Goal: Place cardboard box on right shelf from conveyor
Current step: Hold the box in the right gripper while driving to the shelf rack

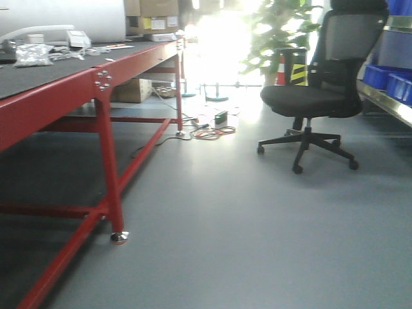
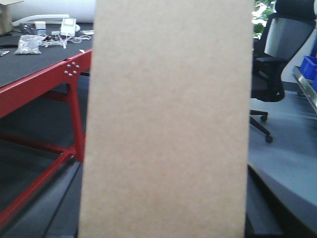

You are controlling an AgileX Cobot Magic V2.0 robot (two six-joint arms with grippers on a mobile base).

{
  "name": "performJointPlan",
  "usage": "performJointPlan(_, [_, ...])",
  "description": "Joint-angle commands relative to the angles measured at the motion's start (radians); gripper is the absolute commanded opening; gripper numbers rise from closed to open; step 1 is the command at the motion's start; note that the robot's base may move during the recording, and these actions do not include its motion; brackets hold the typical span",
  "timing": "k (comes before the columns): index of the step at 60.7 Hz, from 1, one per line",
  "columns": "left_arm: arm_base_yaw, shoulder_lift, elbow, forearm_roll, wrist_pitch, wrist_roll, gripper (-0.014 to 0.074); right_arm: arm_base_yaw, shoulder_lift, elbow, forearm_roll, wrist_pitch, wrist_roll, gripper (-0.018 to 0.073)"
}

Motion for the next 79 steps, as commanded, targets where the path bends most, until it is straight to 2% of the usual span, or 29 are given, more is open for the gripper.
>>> performJointPlan(1, [0.002,-0.013,0.008,-0.006,-0.085,0.000,-0.0116,0.000,0.018,-0.027,-0.006,-0.105,-0.010,0.0217])
performJointPlan(79, [0.002,-0.015,0.008,-0.006,-0.085,0.000,-0.0116,0.000,0.016,-0.027,-0.006,-0.105,-0.010,0.0217])
